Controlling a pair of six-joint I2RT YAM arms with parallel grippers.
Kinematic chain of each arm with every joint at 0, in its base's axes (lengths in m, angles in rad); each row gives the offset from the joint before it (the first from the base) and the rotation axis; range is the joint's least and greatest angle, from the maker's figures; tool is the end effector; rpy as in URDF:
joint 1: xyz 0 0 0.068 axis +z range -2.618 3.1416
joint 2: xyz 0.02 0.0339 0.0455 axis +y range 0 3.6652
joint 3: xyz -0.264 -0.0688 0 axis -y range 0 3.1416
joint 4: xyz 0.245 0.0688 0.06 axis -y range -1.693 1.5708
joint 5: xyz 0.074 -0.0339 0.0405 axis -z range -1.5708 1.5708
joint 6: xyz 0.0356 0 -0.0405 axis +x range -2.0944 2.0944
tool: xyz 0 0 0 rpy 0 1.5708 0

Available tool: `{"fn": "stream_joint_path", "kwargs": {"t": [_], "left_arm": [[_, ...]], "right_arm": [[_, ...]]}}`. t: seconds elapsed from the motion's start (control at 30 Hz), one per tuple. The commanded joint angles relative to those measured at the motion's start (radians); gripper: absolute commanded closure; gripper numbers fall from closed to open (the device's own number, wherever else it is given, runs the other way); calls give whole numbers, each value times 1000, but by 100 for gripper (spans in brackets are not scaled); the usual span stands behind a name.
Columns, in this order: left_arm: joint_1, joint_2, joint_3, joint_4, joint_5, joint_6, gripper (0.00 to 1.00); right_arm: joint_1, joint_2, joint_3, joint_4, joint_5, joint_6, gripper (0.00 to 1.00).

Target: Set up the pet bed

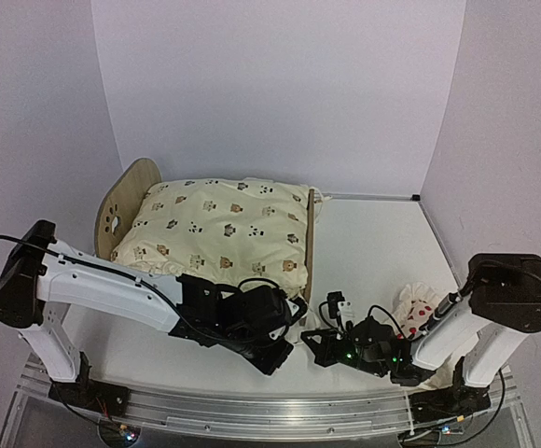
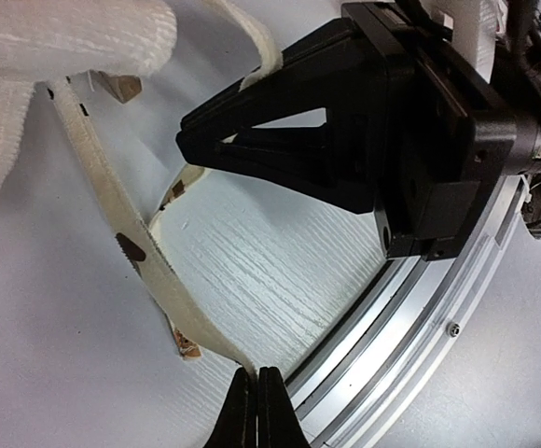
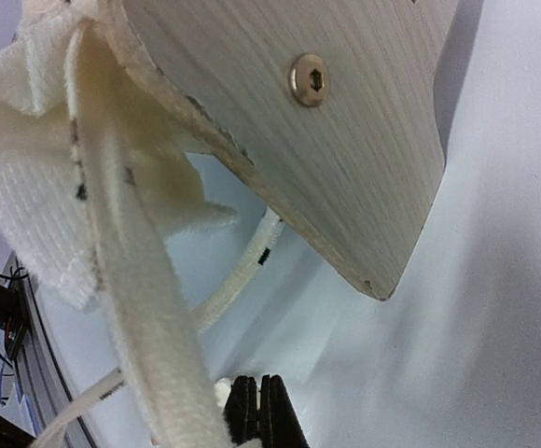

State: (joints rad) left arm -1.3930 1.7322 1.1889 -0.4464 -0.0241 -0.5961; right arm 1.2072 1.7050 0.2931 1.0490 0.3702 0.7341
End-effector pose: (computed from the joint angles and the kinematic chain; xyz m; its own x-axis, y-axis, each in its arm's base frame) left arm 0.0651 -0.3574 0.2072 -0.6734 0.5742 -0.4656 0.7293 0.6190 -0.2915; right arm 0.1022 0.2324 0.1047 -0.5969 0.1876 -0.7801 -0.4730 0.7031 0.5309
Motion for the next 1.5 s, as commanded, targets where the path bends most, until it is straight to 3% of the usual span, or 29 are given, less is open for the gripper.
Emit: {"fn": "stream_joint_path", "kwargs": {"t": [0.0,0.53,0.8,1.0,1.17,1.37,1.47], "left_arm": [[1,43,42,85,68,3,100],[0,163,103,164,162,23,100],[0,203,95,203,186,27,100],[0,228,96,233,198,28,98],[0,232,88,235,208,31,85],[0,200,75,228,252,39,55],[0,159,66,201,260,38,45]], "right_arm": [[5,-22,-17,37,3,-6,97],[6,-19,-63,36,-13,-17,77],[5,-101,-91,14,-15,-54,63],[5,-211,-113,-100,-14,-84,51],[5,-330,-105,-281,-4,-111,44],[5,-419,-67,-422,6,-165,40],[5,-427,-41,-456,0,-190,39]]}}
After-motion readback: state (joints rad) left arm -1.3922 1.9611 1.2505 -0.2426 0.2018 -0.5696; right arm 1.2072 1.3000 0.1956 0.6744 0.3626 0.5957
